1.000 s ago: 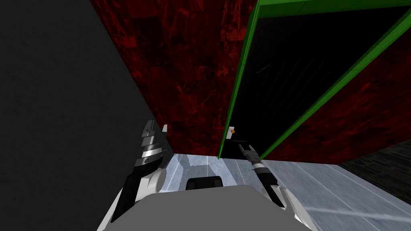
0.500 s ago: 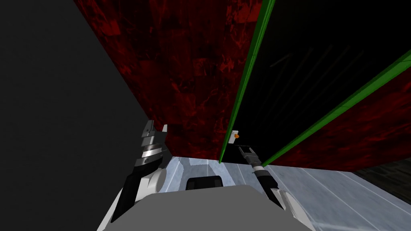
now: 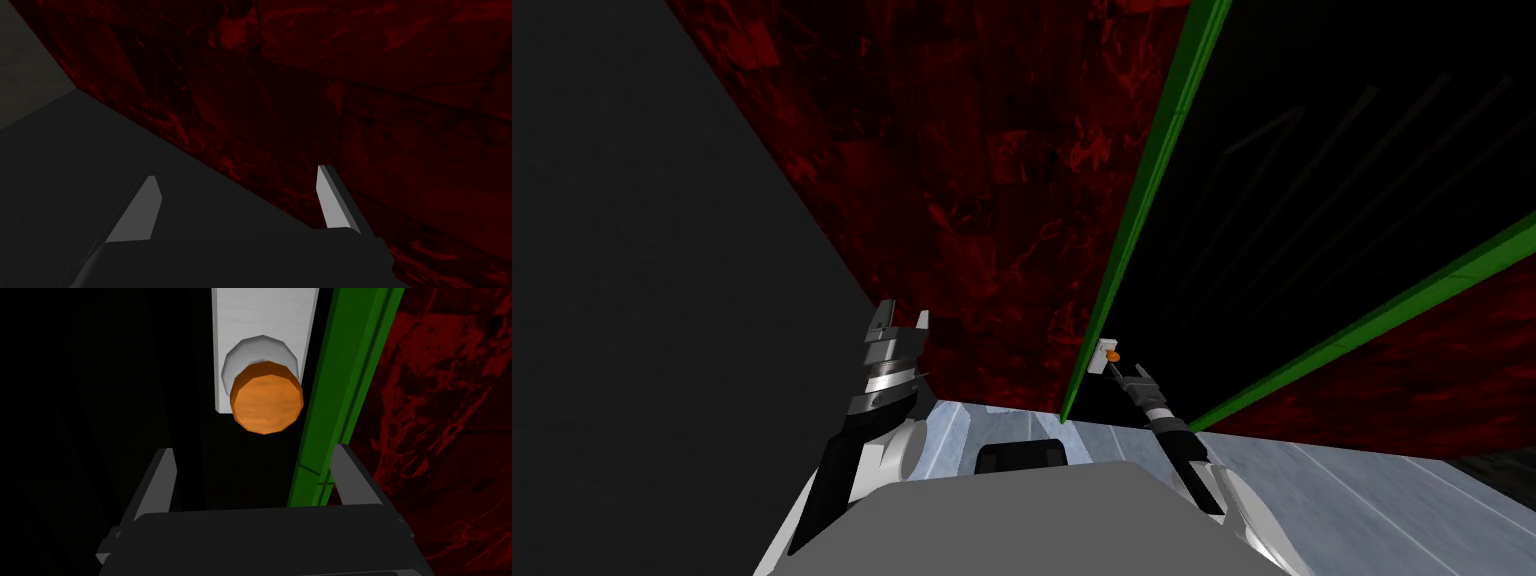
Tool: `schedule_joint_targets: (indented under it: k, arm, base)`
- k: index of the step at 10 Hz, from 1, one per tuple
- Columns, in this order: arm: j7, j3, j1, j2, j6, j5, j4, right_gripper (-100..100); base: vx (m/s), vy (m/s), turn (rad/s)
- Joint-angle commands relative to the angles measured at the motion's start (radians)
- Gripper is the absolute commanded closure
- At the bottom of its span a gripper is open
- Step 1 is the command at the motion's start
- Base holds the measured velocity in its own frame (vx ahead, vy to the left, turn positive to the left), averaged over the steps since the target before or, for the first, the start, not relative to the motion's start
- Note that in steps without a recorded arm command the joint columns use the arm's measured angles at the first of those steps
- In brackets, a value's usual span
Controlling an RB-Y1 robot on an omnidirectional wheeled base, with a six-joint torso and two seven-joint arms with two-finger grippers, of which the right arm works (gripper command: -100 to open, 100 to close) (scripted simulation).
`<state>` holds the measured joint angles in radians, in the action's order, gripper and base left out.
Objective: Pull the door open
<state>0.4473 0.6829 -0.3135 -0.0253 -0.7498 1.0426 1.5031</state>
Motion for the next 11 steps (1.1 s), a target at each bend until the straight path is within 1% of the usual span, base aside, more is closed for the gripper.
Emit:
schedule_joint_targets:
  k: [1,3,4,5,10,11]
  arm:
    - [0.001,-0.002,0.006,0.006,0.012,-0.001,-0.004,-100]
    - [0.004,-0.004,0.015,0.040,0.024,-0.002,-0.011,-100]
    - [0.002,-0.003,0.011,0.030,0.020,-0.001,-0.007,-100]
    - [0.002,-0.003,0.011,0.030,0.020,-0.001,-0.007,100]
    - [0.002,-0.003,0.011,0.030,0.020,-0.001,-0.007,100]
    - [0.034,-0.012,0.012,0.026,0.035,0.015,-0.012,100]
  base:
    - [0.195,-0.033,0.039]
    - [0.177,-0.022,0.035]
    - [0.080,-0.013,0.011]
    - [-0.011,0.003,-0.006]
    - [-0.015,0.003,0.002]
    - [-0.037,-0.018,0.051]
